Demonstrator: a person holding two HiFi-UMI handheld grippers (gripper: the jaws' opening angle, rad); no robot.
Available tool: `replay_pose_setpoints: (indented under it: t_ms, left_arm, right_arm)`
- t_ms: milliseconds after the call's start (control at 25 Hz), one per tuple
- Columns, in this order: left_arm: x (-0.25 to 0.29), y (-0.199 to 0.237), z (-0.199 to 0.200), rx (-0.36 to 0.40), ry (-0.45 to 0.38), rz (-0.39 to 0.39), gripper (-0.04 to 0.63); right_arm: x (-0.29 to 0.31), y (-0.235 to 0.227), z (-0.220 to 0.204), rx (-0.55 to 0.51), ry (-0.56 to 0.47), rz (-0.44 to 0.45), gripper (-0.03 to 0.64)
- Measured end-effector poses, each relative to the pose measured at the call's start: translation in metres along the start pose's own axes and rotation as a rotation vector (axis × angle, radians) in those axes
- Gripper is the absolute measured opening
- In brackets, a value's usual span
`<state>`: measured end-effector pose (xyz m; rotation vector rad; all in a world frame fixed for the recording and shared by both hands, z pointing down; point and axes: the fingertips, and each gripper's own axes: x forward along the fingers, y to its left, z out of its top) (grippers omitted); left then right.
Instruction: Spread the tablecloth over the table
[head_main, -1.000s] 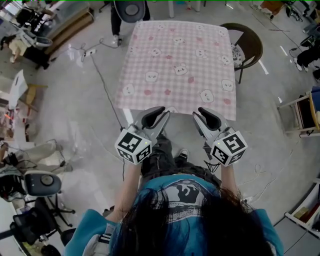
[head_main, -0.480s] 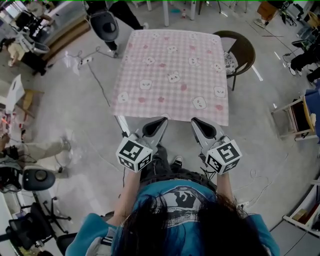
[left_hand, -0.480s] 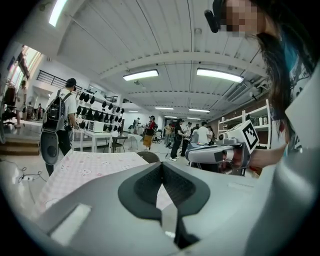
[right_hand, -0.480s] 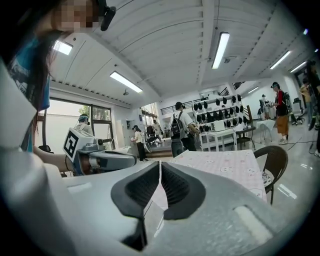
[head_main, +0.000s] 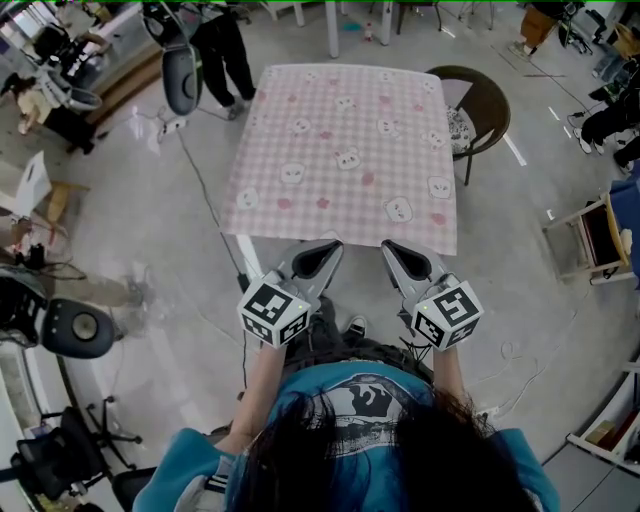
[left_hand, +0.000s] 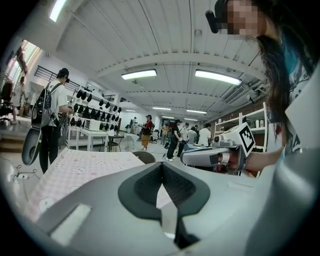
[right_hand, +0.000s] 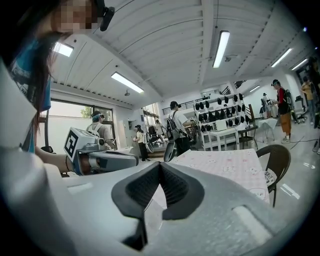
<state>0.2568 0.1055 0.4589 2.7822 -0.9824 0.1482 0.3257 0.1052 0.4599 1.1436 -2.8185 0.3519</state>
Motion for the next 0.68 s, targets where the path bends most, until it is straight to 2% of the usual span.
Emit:
replay_pose_setpoints:
  t_ms: [680]
  left_arm:
    - [-0.002, 0.000, -0.012, -0.034, 0.011, -0.024, 0.014]
  right_arm:
    - [0.005, 0.004, -0.012, -0.005, 0.032, 0.005, 0.002]
